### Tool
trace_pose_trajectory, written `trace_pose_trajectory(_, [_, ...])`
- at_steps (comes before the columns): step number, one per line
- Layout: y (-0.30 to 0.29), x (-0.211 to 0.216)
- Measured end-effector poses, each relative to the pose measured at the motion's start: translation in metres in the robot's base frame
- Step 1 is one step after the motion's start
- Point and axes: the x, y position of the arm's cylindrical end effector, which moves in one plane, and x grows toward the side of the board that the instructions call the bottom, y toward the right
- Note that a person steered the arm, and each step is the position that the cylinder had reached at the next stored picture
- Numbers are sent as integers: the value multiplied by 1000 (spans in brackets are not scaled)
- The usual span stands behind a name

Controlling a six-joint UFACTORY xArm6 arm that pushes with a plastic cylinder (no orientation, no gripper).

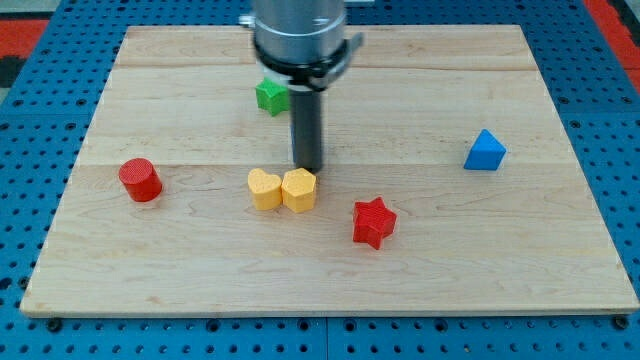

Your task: Push the blue cube to the top of the red star

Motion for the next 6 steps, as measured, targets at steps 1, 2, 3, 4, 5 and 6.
trace_pose_trajectory(1, [19,0])
trace_pose_trajectory(2, [9,0])
trace_pose_trajectory(3, [-8,0])
trace_pose_trajectory(4, [-20,0])
trace_pose_trajectory(5, [-32,0])
trace_pose_trajectory(6, [-51,0])
